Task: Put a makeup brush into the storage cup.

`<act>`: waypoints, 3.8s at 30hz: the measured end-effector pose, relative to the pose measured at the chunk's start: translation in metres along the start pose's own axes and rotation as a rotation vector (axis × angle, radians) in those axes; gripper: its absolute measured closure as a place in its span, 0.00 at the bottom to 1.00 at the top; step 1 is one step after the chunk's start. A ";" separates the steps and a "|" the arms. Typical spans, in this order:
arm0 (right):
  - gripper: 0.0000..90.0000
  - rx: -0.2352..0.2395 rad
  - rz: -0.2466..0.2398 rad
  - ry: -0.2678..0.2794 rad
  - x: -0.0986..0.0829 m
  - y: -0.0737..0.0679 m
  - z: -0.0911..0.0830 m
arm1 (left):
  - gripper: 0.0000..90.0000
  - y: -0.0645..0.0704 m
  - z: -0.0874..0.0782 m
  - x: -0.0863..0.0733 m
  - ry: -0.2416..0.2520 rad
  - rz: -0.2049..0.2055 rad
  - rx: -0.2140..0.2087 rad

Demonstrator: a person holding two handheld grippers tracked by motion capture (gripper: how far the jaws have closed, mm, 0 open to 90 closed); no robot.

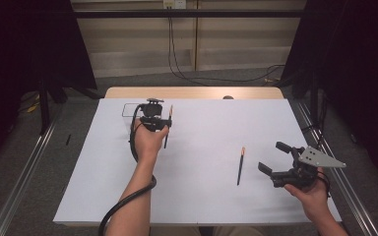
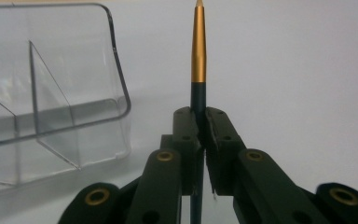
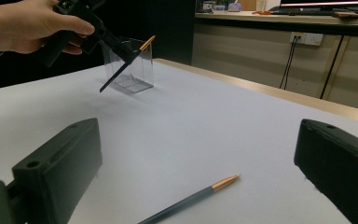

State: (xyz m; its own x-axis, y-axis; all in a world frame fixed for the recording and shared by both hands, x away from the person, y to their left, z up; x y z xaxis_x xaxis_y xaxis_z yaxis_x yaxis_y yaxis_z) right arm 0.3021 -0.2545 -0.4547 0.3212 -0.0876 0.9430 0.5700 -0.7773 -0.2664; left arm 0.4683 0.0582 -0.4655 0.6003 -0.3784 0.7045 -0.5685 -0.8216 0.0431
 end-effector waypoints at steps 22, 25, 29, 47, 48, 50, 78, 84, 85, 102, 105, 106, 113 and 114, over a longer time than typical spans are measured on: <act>0.00 0.001 0.003 0.008 0.001 0.000 -0.001 | 0.93 -0.004 -0.016 0.023 0.263 0.028 0.059; 0.00 0.000 0.000 0.008 0.001 0.000 -0.001 | 0.93 -0.007 -0.019 0.024 0.292 0.050 0.084; 0.00 0.000 -0.002 0.004 0.000 0.000 0.000 | 0.93 -0.010 -0.024 0.028 0.335 0.042 0.098; 0.00 0.002 -0.003 0.002 0.000 0.001 0.000 | 0.93 -0.010 -0.032 0.044 0.469 0.024 0.118; 0.00 0.001 -0.003 0.001 0.000 0.001 0.000 | 0.93 -0.010 -0.032 0.045 0.476 0.026 0.117; 0.00 0.002 -0.001 0.000 0.000 0.001 0.000 | 0.93 -0.010 -0.033 0.048 0.491 0.026 0.115; 0.00 0.001 -0.004 0.007 0.002 0.002 -0.001 | 0.93 -0.037 -0.051 0.052 0.580 0.000 0.175; 0.00 0.001 -0.003 0.009 0.002 0.001 -0.001 | 0.93 -0.042 -0.055 0.054 0.589 -0.008 0.182; 0.00 0.000 -0.005 0.009 0.002 0.001 -0.001 | 0.93 -0.044 -0.056 0.054 0.590 -0.012 0.181; 0.00 -0.001 -0.002 0.007 0.002 0.002 -0.001 | 0.93 -0.057 -0.061 0.053 0.611 -0.025 0.203; 0.00 -0.001 -0.004 0.007 0.001 0.002 -0.001 | 0.93 -0.058 -0.060 0.053 0.610 -0.023 0.206; 0.00 -0.001 -0.007 0.007 0.001 0.002 -0.001 | 0.93 -0.058 -0.060 0.053 0.608 -0.021 0.206; 0.00 -0.004 -0.007 0.006 0.001 0.002 -0.001 | 0.93 -0.059 -0.058 0.055 0.614 -0.018 0.208; 0.00 -0.003 -0.005 0.006 0.001 0.002 -0.001 | 0.93 -0.060 -0.058 0.056 0.613 -0.016 0.211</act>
State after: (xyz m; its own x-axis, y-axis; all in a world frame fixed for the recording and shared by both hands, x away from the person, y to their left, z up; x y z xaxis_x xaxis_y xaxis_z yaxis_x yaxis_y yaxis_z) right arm 0.3032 -0.2569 -0.4542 0.3139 -0.0876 0.9454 0.5694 -0.7794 -0.2613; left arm 0.5035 0.1112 -0.3877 0.1426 -0.1047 0.9842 -0.4020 -0.9148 -0.0391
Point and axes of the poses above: each handheld gripper's, and its own axes: z roughly forward along the jaws, x roughly out of its top, y roughly to its right, the point moved 9 cm from there along z, roughly forward along the jaws, and after that the axes turned 13 degrees about z, right-handed, at the moved point
